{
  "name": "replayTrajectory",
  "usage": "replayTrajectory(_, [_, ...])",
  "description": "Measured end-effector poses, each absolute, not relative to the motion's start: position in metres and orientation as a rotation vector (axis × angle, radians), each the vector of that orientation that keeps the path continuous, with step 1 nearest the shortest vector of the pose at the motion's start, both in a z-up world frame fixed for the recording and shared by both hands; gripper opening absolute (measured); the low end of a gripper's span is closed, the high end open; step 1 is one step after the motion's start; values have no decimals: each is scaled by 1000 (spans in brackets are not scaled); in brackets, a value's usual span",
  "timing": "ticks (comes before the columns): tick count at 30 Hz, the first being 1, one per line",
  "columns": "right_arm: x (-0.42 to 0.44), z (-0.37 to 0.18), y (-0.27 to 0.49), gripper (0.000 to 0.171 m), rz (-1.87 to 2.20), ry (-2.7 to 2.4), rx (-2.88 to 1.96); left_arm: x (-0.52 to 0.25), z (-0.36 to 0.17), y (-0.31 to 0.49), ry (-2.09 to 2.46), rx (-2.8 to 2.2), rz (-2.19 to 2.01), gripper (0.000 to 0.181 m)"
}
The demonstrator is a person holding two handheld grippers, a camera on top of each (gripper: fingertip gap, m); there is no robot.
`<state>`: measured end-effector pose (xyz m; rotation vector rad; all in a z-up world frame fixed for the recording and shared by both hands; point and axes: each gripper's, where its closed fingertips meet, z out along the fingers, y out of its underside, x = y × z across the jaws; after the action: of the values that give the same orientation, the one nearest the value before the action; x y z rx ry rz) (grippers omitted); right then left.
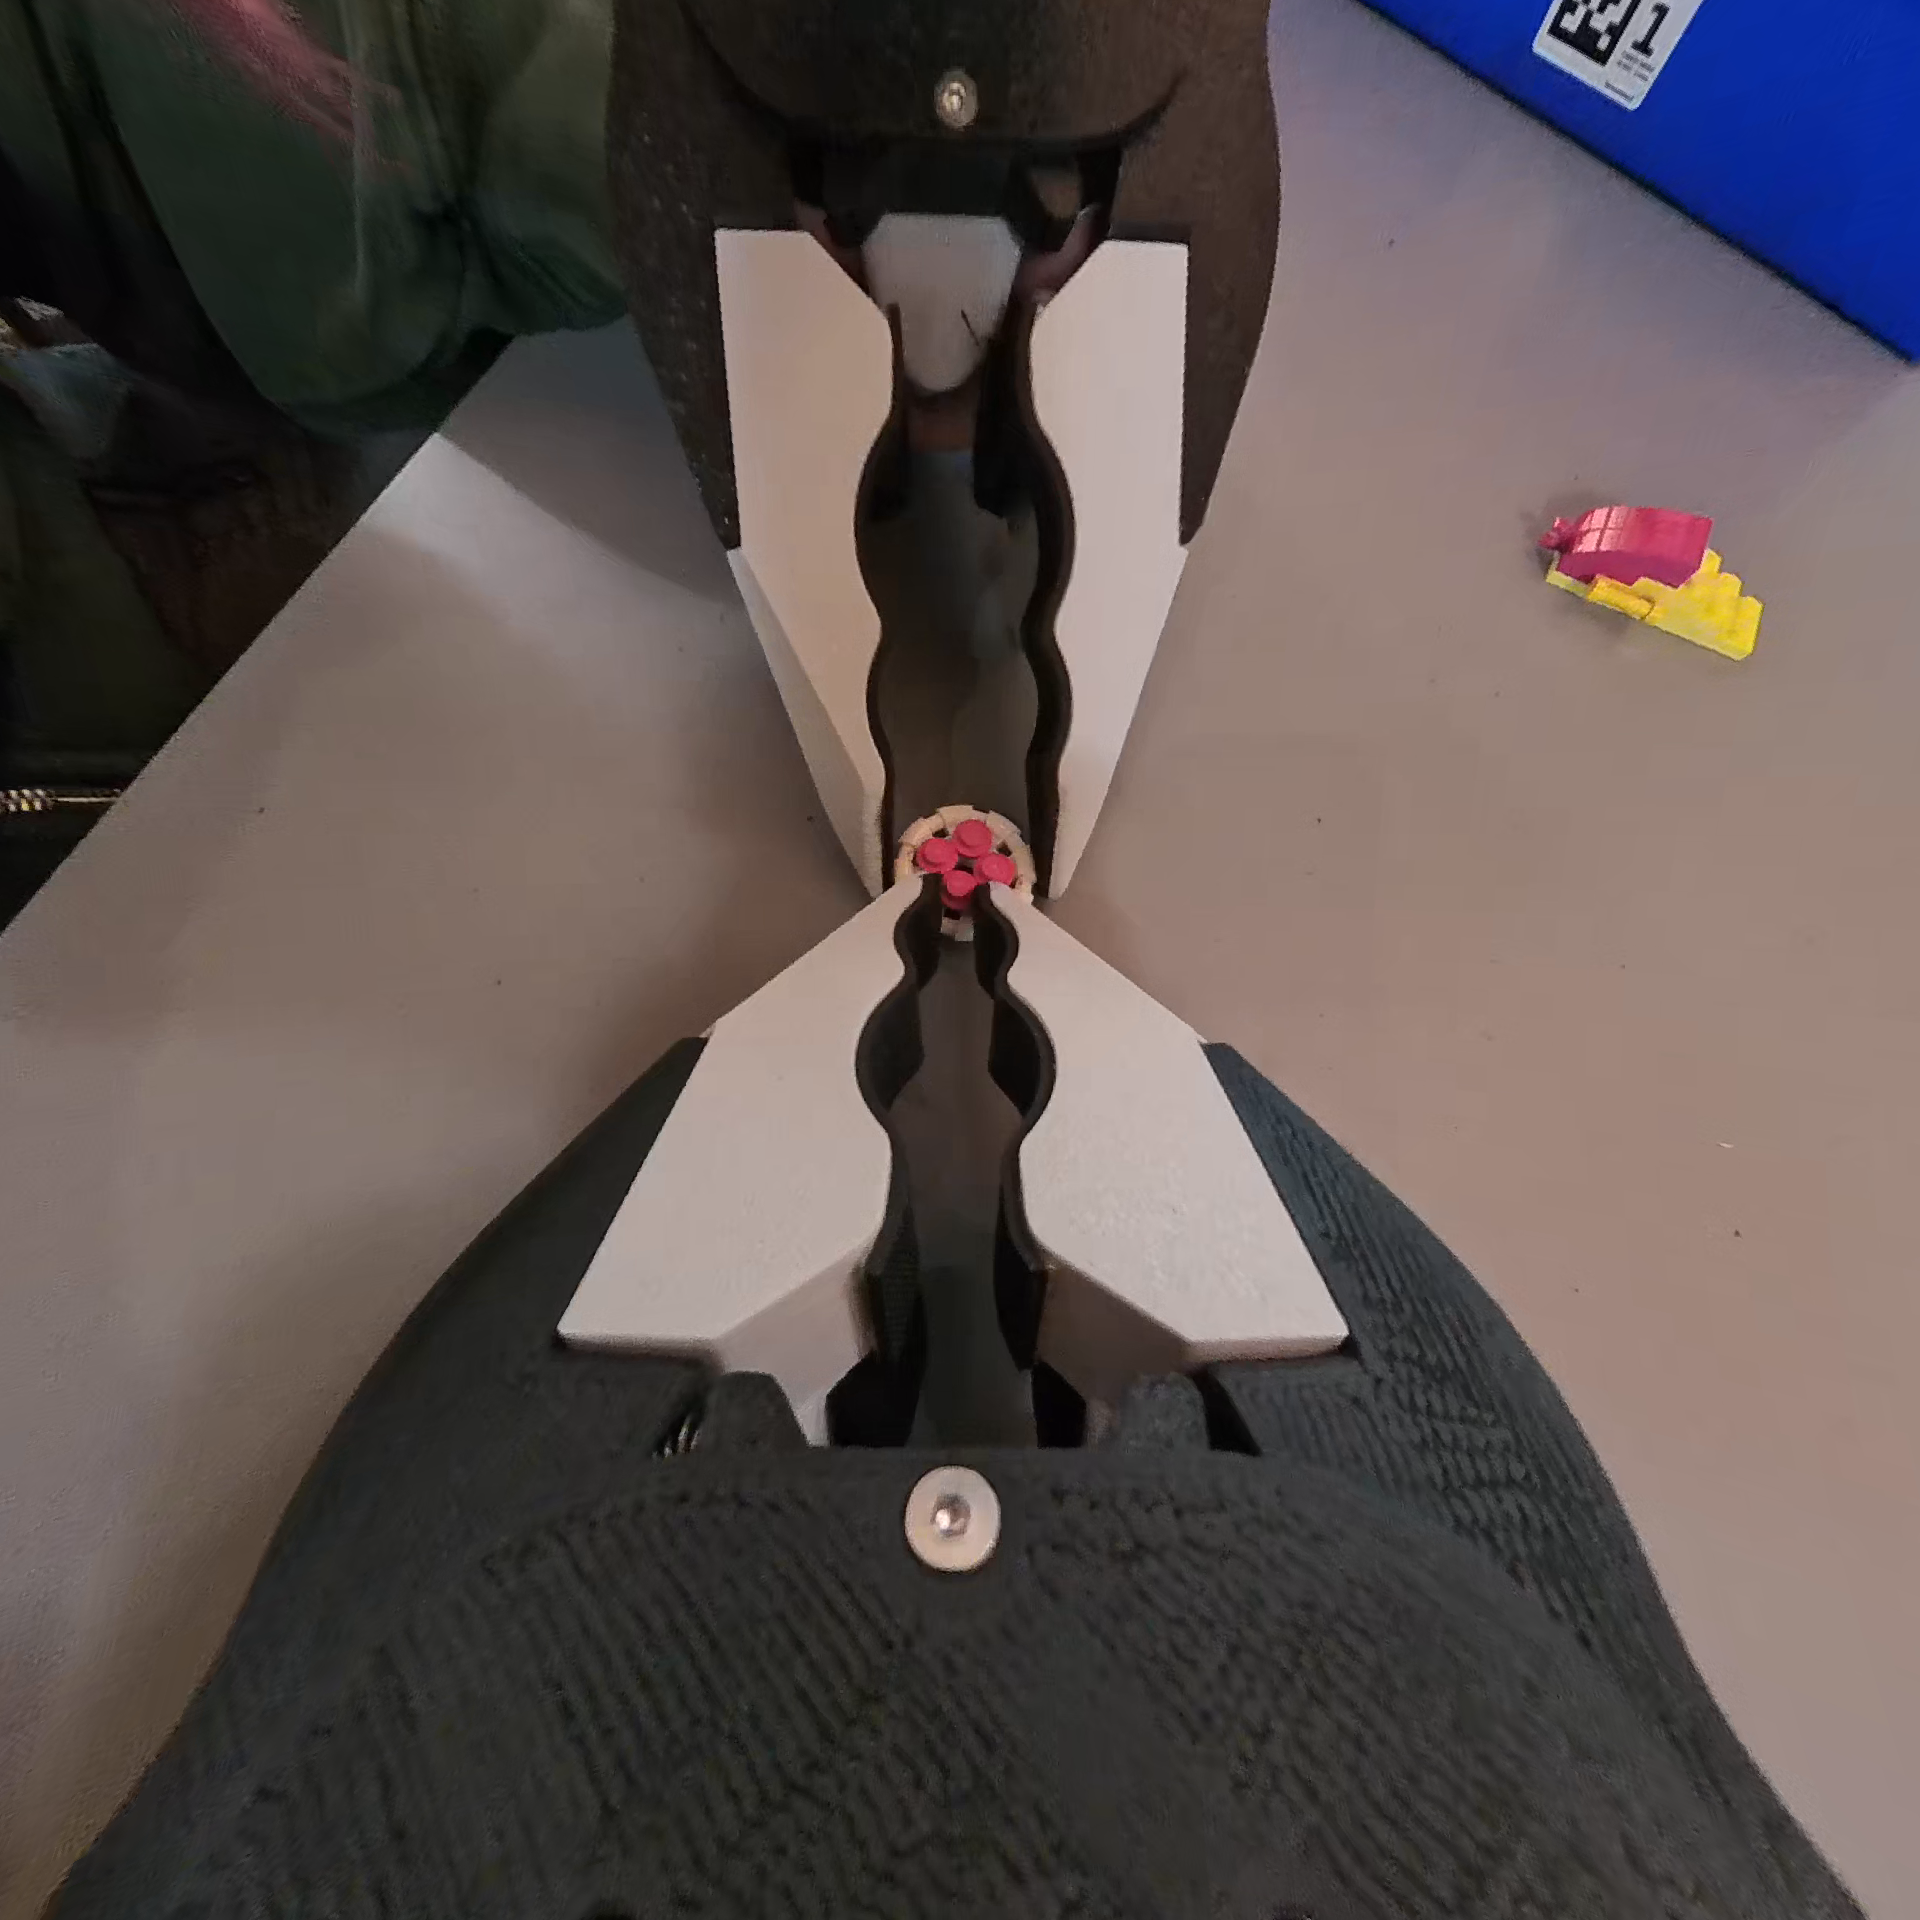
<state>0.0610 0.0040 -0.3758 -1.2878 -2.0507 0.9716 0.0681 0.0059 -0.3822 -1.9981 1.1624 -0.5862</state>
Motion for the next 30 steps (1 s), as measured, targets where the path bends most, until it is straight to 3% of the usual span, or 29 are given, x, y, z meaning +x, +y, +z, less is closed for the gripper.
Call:
replayTrajectory(7, [61, -373, 4, 3, 989, -2039, -1277, 68, -382, 6, 1151, -2003, -587, 26])
replayTrajectory(10, [56, -352, -6, 0, 1189, -1945, -1252, 69, -382, 8, 1142, -2007, -583, 26])
replayTrajectory(16, [62, -367, 7, 0, 1168, -2023, -1342, 71, -382, 8, 1150, -2003, -588, 26])
replayTrajectory(18, [65, -373, 8, 12, 1161, -2064, -1376, 71, -382, 8, 1150, -2002, -588, 26])
replayTrajectory(30, [63, -376, 5, 5, 960, -2073, -1253, 71, -382, 8, 1163, -1998, -586, 26])
